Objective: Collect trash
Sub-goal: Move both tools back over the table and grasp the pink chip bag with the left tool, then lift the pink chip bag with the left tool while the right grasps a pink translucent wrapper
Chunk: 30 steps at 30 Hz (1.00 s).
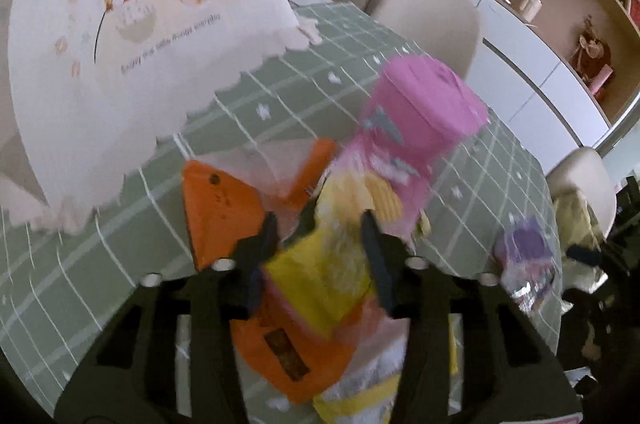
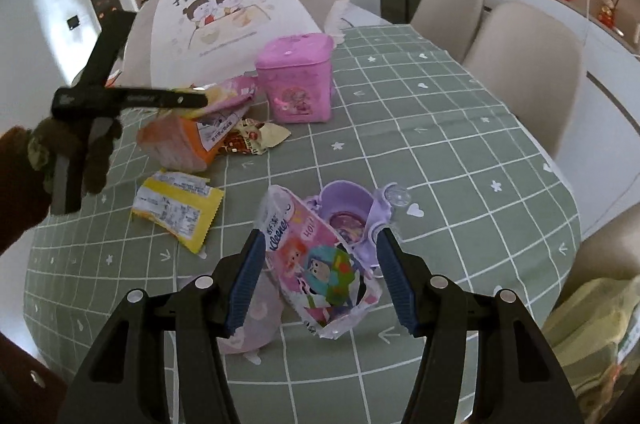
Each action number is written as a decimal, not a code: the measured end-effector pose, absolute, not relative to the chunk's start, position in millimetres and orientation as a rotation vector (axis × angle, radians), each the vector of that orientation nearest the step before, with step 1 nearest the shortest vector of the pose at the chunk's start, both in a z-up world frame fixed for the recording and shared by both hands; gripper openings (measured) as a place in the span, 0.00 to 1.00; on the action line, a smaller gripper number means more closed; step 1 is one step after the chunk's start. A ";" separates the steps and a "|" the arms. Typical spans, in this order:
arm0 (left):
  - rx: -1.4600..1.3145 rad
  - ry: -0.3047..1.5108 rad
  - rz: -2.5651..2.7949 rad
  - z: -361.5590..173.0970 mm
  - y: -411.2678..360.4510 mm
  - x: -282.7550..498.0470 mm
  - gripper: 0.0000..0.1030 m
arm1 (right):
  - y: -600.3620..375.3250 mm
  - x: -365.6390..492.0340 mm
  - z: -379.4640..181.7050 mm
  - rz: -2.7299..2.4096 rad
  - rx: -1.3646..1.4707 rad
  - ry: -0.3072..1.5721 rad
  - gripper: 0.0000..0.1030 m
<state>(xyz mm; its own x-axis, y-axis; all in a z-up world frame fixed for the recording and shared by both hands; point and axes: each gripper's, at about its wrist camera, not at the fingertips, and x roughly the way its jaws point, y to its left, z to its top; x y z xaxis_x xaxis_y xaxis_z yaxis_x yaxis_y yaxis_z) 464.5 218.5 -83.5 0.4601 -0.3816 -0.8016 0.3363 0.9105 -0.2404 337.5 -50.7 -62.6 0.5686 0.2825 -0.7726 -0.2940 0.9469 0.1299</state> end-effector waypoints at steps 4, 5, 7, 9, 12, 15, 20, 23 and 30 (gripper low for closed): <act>-0.125 1.002 -0.445 -79.7 221.9 436.0 0.12 | -51.8 346.4 -68.0 0.345 0.005 0.928 0.53; -0.142 0.997 -0.444 -76.0 222.5 428.1 0.12 | -50.6 347.5 -69.1 0.347 0.005 0.934 0.53; -0.175 0.985 -0.436 -67.0 224.3 414.6 0.11 | -46.7 347.6 -69.2 0.358 -0.012 0.930 0.53; -0.219 0.960 -0.450 -54.0 227.1 399.5 0.11 | -43.1 347.4 -68.2 0.369 -0.024 0.926 0.53; -0.248 0.913 -0.468 -35.0 229.6 384.6 0.10 | -41.2 348.8 -68.2 0.371 -0.032 0.928 0.53; -0.262 0.882 -0.487 -18.3 229.0 373.5 0.10 | -44.3 347.7 -71.3 0.360 -0.020 0.936 0.53; -0.245 0.883 -0.519 -13.3 213.6 347.4 0.10 | -51.0 336.1 -79.0 0.370 0.009 0.990 0.18; -0.236 0.924 -0.515 -29.1 205.8 327.7 0.11 | -57.1 320.2 -77.8 0.371 0.044 0.991 0.10; -0.280 1.047 -0.482 -80.1 201.5 300.3 0.10 | -60.5 267.9 -97.5 0.374 0.086 1.063 0.10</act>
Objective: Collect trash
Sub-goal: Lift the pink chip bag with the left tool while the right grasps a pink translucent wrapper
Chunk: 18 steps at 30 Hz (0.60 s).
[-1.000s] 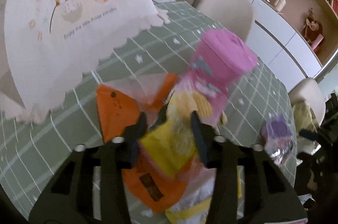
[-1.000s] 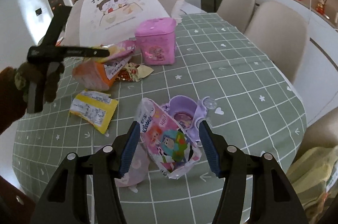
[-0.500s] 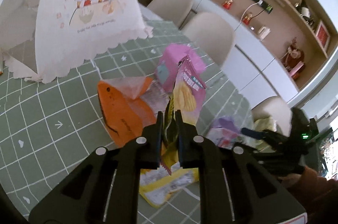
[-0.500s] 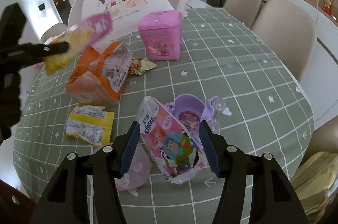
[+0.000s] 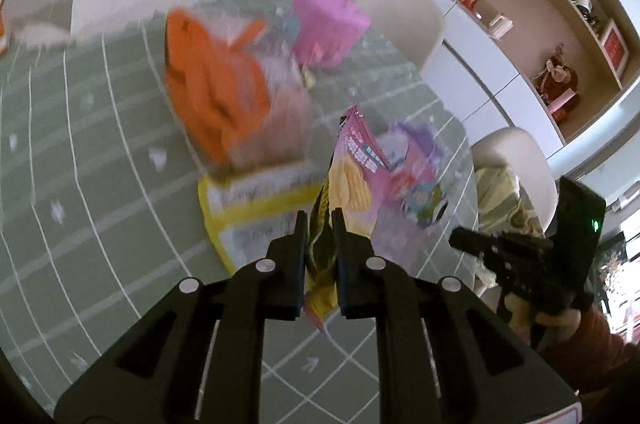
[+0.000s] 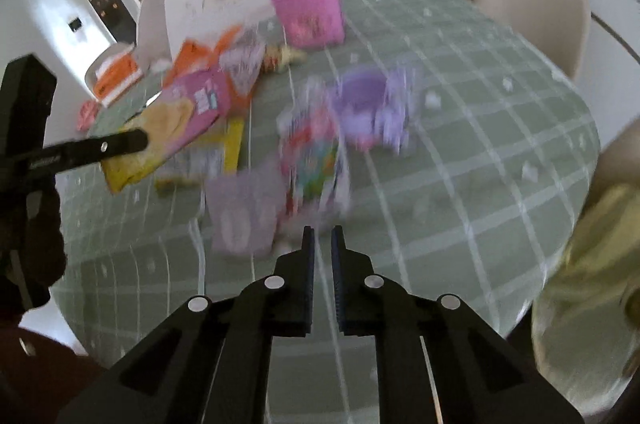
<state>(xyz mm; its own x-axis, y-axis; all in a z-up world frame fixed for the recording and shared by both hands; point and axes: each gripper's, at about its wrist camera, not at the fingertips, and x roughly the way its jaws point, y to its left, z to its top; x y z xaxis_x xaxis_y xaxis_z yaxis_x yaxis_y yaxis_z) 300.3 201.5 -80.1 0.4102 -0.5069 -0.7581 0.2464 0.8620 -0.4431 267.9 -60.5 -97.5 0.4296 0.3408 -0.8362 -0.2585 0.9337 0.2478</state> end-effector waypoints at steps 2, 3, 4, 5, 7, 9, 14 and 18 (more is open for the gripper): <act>-0.292 1.063 -0.485 -88.6 201.8 295.6 0.10 | -63.0 257.2 -104.8 0.371 0.105 1.088 0.10; -0.298 1.071 -0.487 -91.7 201.7 294.3 0.10 | -64.6 250.9 -107.5 0.364 0.114 1.098 0.10; -0.308 1.080 -0.490 -95.7 201.5 291.7 0.10 | -66.0 246.2 -108.4 0.357 0.118 1.100 0.10; -0.317 1.084 -0.493 -98.4 201.3 288.8 0.10 | -67.0 243.1 -108.6 0.355 0.123 1.100 0.11; -0.333 1.081 -0.501 -102.8 199.4 283.2 0.10 | -69.4 236.3 -103.7 0.370 0.123 1.080 0.14; -0.338 1.068 -0.487 -105.0 196.1 276.7 0.10 | -70.4 234.0 -97.0 0.375 0.087 1.042 0.28; -0.399 1.051 -0.376 -102.3 198.0 259.3 0.10 | -66.1 246.3 -85.2 0.459 0.060 1.001 0.32; -0.386 1.037 -0.296 -94.2 202.6 242.6 0.10 | -40.6 262.6 -80.7 0.502 -0.033 0.964 0.32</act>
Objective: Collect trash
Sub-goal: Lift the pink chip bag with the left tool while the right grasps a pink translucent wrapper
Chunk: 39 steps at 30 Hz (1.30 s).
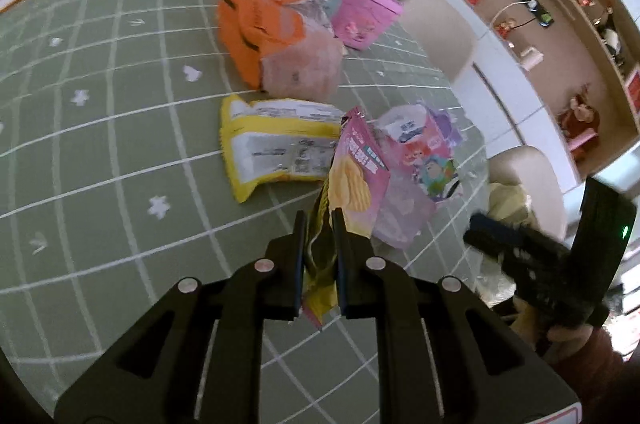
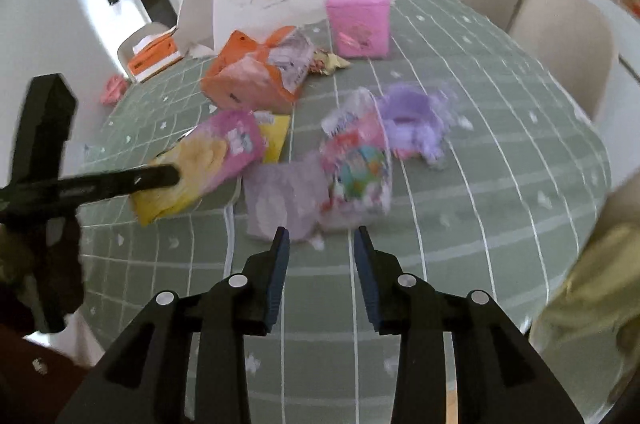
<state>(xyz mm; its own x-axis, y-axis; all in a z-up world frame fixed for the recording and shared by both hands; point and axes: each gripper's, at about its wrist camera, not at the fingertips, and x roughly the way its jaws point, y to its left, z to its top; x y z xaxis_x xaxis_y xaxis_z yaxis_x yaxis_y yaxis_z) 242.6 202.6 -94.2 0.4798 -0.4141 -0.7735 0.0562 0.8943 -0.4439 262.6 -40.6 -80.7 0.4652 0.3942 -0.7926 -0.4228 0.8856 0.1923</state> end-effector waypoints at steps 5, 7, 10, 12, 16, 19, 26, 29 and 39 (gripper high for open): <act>-0.375 0.995 -0.252 -72.4 215.4 229.2 0.11 | -18.3 291.2 -97.2 0.454 0.003 0.991 0.32; -0.381 0.977 -0.243 -66.1 223.9 225.0 0.11 | -16.9 301.4 -108.8 0.432 0.058 1.030 0.32; -0.387 0.960 -0.230 -62.1 232.6 218.7 0.11 | -15.5 307.1 -119.9 0.404 0.067 1.055 0.32; -0.402 0.963 -0.220 -64.6 240.7 217.2 0.11 | -14.3 307.5 -122.1 0.405 0.070 1.056 0.32; -0.420 0.974 -0.214 -69.5 247.5 221.0 0.10 | -19.1 308.2 -125.9 0.398 0.173 1.063 0.39; -0.423 0.979 -0.230 -70.4 249.0 227.5 0.11 | -23.1 308.1 -127.7 0.417 0.247 1.060 0.45; -0.412 0.997 -0.277 -73.8 247.0 243.1 0.11 | 3.3 289.7 -124.1 0.426 0.010 1.008 0.43; -0.395 0.994 -0.304 -71.0 243.8 248.1 0.11 | 8.8 284.0 -121.9 0.405 -0.059 0.988 0.17; -0.331 0.943 -0.401 -42.5 205.9 273.3 0.11 | -53.3 275.8 -45.2 0.317 0.152 0.878 0.06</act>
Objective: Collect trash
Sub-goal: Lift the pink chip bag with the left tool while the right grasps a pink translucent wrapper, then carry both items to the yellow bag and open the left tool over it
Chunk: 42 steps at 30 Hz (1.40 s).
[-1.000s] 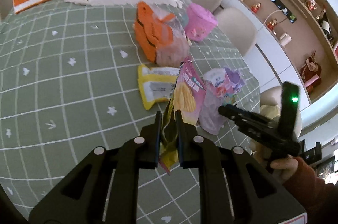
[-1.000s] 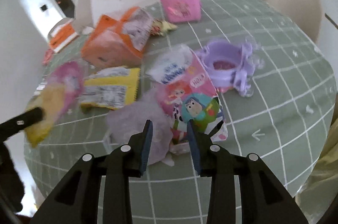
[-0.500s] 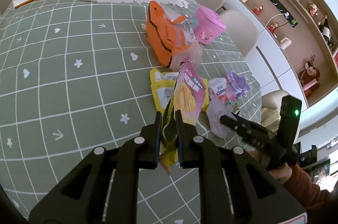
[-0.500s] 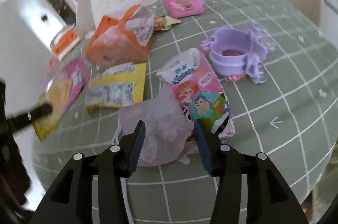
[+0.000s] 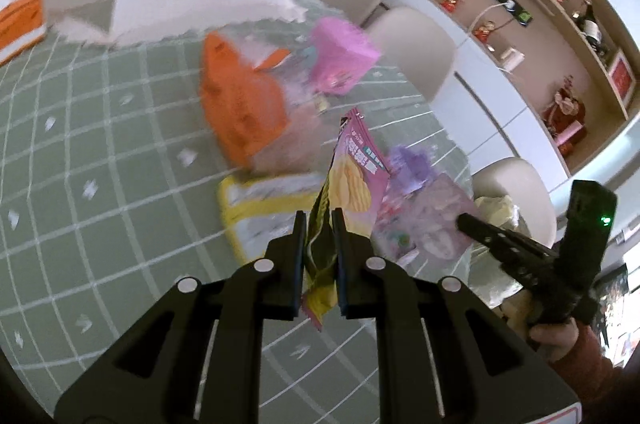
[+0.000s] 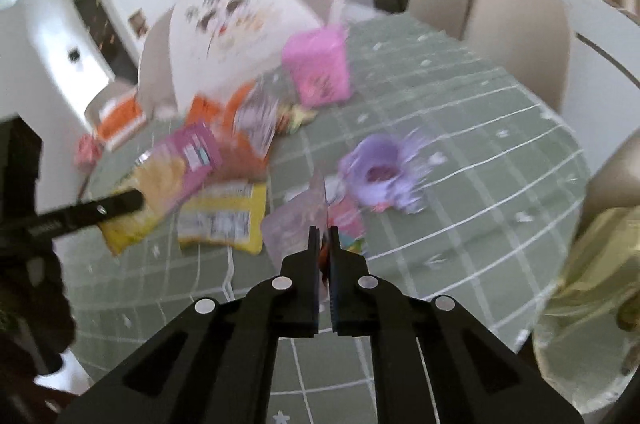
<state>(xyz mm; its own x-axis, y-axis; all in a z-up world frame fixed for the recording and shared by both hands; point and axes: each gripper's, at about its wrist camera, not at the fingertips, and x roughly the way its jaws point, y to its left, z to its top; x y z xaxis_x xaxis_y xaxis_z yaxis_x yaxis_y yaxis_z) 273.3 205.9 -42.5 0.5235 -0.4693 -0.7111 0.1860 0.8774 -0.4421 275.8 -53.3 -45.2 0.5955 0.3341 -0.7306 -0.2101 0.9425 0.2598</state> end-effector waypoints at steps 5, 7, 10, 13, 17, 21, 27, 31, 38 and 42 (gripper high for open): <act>-0.317 0.889 -0.465 -13.8 172.6 286.6 0.10 | -87.9 260.6 -6.2 0.256 0.166 0.795 0.06; -0.310 0.875 -0.500 -2.8 154.4 291.6 0.10 | -104.9 252.8 4.8 0.220 0.159 0.770 0.06; -0.294 0.859 -0.554 11.6 123.7 297.1 0.11 | -135.2 243.1 16.5 0.167 0.159 0.743 0.06; -0.266 0.836 -0.610 27.4 86.5 302.1 0.11 | -170.1 229.6 29.9 0.109 0.160 0.706 0.06; -0.235 0.794 -0.703 51.7 26.8 306.1 0.10 | -219.3 212.9 49.5 0.028 0.145 0.651 0.06; -0.217 0.766 -0.799 69.0 -37.3 303.9 0.11 | -276.0 193.3 66.1 -0.056 0.140 0.597 0.06; -0.189 0.778 -0.893 66.1 -129.1 292.3 0.10 | -351.4 162.2 74.3 -0.143 0.143 0.541 0.06; -0.173 0.817 -0.925 49.2 -176.1 280.9 0.10 | -392.3 145.3 67.8 -0.176 0.148 0.545 0.06; -0.119 0.902 -0.943 19.8 -239.1 267.2 0.10 | -456.1 116.6 45.9 -0.239 0.206 0.554 0.06; -0.074 0.947 -0.958 5.0 -265.5 261.9 0.11 | -480.6 104.2 32.0 -0.270 0.249 0.566 0.06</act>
